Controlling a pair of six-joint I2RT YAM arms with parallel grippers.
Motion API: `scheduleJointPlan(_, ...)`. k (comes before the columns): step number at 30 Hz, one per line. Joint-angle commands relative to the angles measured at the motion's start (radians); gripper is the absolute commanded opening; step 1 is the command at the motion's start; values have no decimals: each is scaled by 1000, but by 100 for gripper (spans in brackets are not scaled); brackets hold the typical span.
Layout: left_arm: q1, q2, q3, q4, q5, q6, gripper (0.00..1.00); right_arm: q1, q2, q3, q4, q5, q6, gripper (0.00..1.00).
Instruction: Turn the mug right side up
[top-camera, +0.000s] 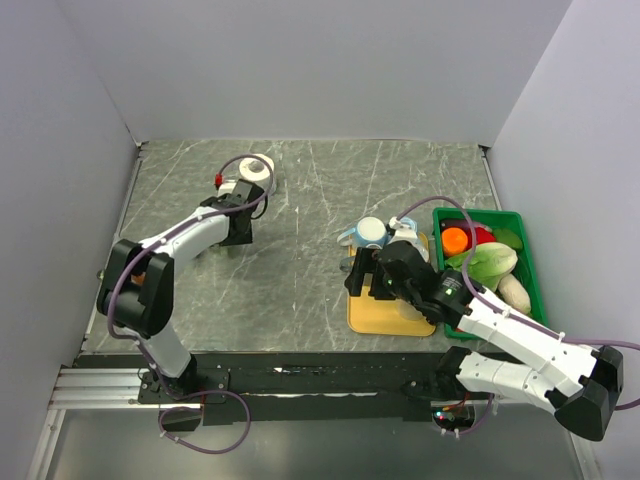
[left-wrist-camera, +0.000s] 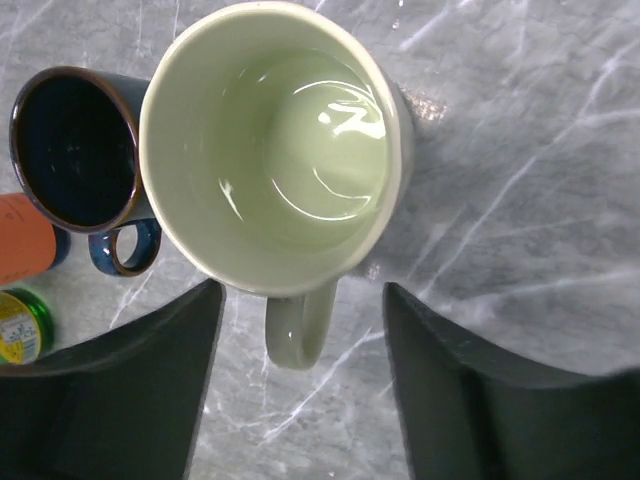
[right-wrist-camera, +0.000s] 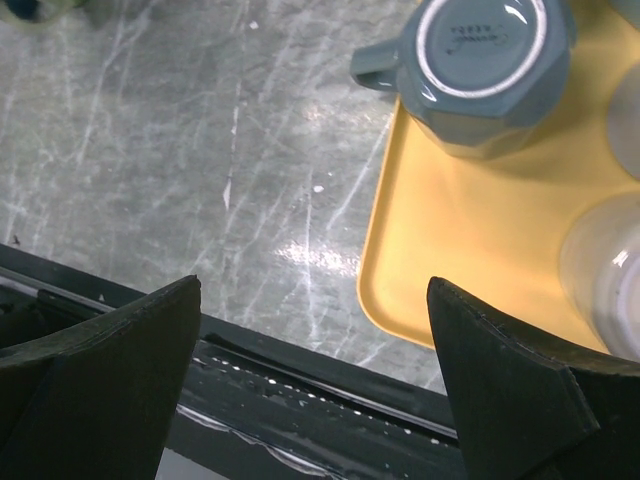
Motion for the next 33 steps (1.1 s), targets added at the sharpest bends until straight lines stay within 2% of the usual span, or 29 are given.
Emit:
scheduleJointPlan(1, -17, -116, 39, -17, 37, 8, 80, -6, 12, 47, -53, 50, 30, 100)
scheduleJointPlan(5, -49, -233, 25, -6, 152, 23, 93, -6, 43, 50, -64, 103, 53, 100)
scheduleJointPlan(6, -66, -284, 13, -1, 171, 29, 98, -8, 51, 48, -59, 134, 59, 100)
scheduleJointPlan(10, -71, -421, -29, 63, 334, 90, 96, -8, 103, 92, -108, 210, 116, 100)
scheduleJointPlan(11, -71, -481, -44, 125, 385, 107, 96, -6, 126, 103, -118, 220, 122, 100)
scheduleJointPlan(12, -71, -509, -85, 161, 486, 141, 96, -6, 135, 116, -131, 235, 133, 100)
scheduleJointPlan(16, -73, -598, -162, 304, 701, 218, 96, -8, 157, 133, -142, 261, 132, 100)
scheduleJointPlan(19, -71, -613, -187, 336, 749, 247, 96, -12, 158, 131, -125, 248, 98, 100)
scheduleJointPlan(24, -71, -641, -257, 385, 798, 223, 96, -27, 141, 177, -341, 306, 93, 100)
scheduleJointPlan(28, -71, -638, -234, 353, 827, 227, 96, -92, 48, 136, -443, 268, 81, 100)
scheduleJointPlan(33, -71, -662, -244, 359, 832, 224, 96, -164, -70, 44, -454, 214, 90, 100)
